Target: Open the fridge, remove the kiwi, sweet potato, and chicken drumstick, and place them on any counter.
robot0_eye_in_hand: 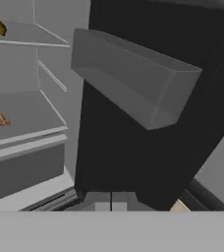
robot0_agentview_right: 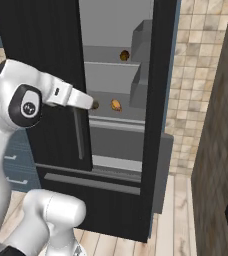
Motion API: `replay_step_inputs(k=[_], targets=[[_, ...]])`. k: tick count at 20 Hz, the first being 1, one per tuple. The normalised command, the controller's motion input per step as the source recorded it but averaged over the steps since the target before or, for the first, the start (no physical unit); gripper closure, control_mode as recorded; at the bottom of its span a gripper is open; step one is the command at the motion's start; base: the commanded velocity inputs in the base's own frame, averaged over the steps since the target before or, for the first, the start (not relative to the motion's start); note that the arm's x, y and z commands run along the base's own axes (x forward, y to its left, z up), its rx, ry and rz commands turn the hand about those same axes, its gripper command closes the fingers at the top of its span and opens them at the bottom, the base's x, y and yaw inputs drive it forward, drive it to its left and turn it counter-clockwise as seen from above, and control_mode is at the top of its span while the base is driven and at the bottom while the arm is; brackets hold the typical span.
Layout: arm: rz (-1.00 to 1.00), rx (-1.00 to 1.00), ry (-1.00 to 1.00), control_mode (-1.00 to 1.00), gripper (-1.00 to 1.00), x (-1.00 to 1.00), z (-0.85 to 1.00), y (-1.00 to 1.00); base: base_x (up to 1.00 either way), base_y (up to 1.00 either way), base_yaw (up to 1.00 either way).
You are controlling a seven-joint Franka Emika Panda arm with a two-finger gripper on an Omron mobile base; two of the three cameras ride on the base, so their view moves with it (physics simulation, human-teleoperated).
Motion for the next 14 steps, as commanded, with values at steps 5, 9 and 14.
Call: replay_step_inputs(k=[5,9,14], targets=[[0.47,0.08,0.08,-1.00,1.00,-0.29,0.00,0.65,0.00,0.00,0.00],[0.52,0.04,0.07,-1.00,1.00,-0.43,-0.05,0.37,0.00,0.00,0.00],[0.47,0.01,0.01,-1.00,1.00,-0.19,-0.18,0.37,0.00,0.00,0.00]])
